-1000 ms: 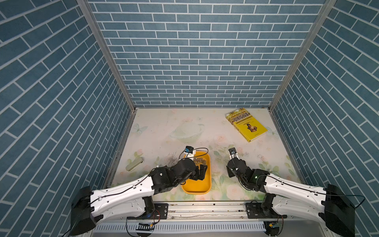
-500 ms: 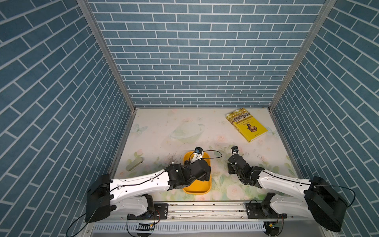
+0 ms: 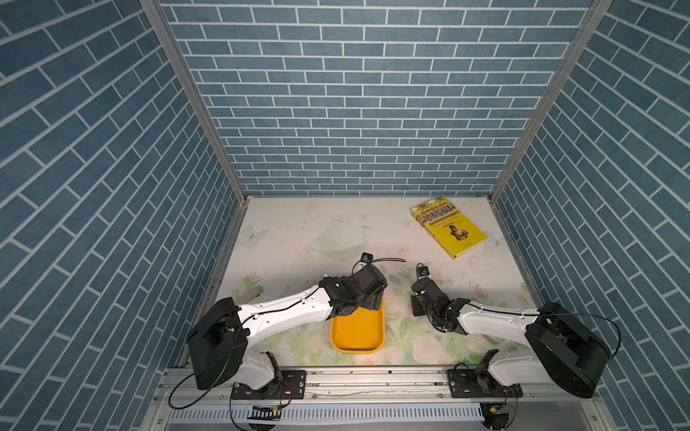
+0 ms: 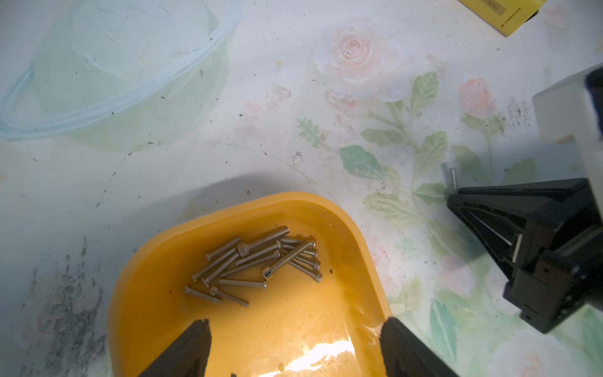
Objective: Take out the screws from the storage box
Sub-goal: Place the screw at the center of the board.
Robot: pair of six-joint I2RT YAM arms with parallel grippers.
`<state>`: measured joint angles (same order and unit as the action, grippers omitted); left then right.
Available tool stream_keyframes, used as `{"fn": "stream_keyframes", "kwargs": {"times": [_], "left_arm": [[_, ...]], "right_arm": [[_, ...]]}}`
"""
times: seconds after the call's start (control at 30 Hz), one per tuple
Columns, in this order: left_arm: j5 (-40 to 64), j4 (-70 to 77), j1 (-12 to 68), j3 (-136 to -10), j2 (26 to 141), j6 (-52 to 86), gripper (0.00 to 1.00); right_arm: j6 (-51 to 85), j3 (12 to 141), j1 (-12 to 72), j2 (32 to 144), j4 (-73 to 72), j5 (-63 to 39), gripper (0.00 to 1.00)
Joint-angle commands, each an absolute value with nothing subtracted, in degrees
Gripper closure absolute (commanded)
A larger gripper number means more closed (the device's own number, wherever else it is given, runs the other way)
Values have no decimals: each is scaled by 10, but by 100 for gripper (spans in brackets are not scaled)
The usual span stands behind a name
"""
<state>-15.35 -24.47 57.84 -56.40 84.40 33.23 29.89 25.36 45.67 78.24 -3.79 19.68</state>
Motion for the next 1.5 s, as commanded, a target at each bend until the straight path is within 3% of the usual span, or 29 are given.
{"fn": "stream_keyframes", "kwargs": {"times": [0.0,0.1,0.17,0.33,0.7,1.47], "left_arm": [[-160,-257,574,-575,873,280,14],[-174,-243,573,-573,888,261,17],[-170,-249,572,-583,904,247,30],[-160,-261,558,-601,936,221,32],[-130,-223,551,-614,989,191,35],[-101,-221,521,-614,1049,199,59]], "right_arm": [[299,268,454,797,-50,203,78],[297,267,452,807,-57,207,70],[295,262,453,801,-62,211,67],[290,250,453,748,-62,222,61],[282,218,453,662,-61,218,58],[269,239,453,727,-69,193,57]]}}
